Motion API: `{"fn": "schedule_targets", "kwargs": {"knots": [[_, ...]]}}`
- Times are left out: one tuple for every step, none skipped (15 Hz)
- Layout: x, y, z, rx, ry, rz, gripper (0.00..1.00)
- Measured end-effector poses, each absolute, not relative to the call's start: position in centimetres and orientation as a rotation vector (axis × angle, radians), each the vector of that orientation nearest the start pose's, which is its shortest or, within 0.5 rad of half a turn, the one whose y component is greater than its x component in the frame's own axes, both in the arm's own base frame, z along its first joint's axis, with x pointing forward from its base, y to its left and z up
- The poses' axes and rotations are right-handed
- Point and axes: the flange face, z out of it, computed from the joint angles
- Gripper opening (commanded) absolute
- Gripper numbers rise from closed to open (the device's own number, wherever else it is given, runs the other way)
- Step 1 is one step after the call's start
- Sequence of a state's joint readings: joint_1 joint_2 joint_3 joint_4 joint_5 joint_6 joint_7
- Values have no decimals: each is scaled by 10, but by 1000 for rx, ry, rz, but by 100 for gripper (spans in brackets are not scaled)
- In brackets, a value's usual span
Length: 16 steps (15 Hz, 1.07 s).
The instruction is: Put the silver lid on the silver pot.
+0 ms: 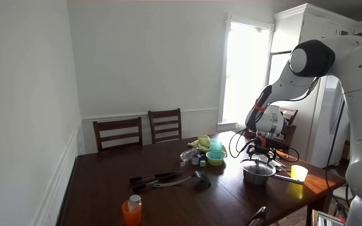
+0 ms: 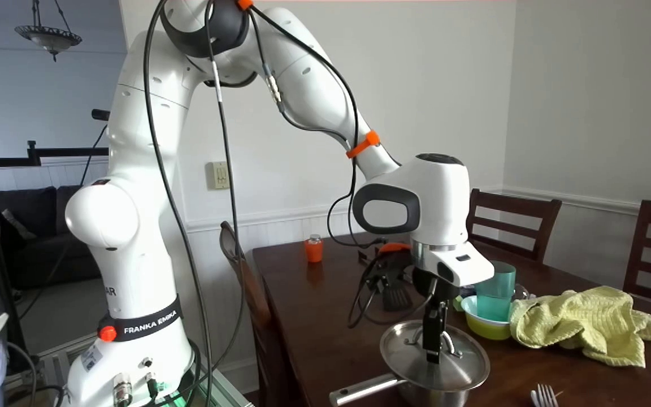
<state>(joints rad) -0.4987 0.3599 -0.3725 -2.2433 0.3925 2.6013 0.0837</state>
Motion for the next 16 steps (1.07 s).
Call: {"fn": "schedule_targets", "kwargs": {"knots": [[343,-426,222,-2498,1822,-108,100],[343,-427,226,-2510,1821,-114,100],[344,-428,233,-2520,1820,-125,100],[344,-429,241,-2526,1818,-138,100],[345,-429,250,-2531,1816,-152,100],[347,-429,262,-2538,1815,-169,100],[348,-428,274,-2551,1812,-188,100],[350,-427,287,-2566,1805,-209,100],[352,-425,299,-2583,1797,-221,100],[353,-423,312,-2599,1793,-226,100],[355,-419,324,-2614,1792,-225,100],[356,-415,336,-2627,1792,-214,100],[356,-410,346,-2637,1794,-199,100],[356,-406,356,-2647,1798,-184,100],[357,-402,366,-2656,1802,-178,100],[357,-398,374,-2660,1804,-180,100]]}}
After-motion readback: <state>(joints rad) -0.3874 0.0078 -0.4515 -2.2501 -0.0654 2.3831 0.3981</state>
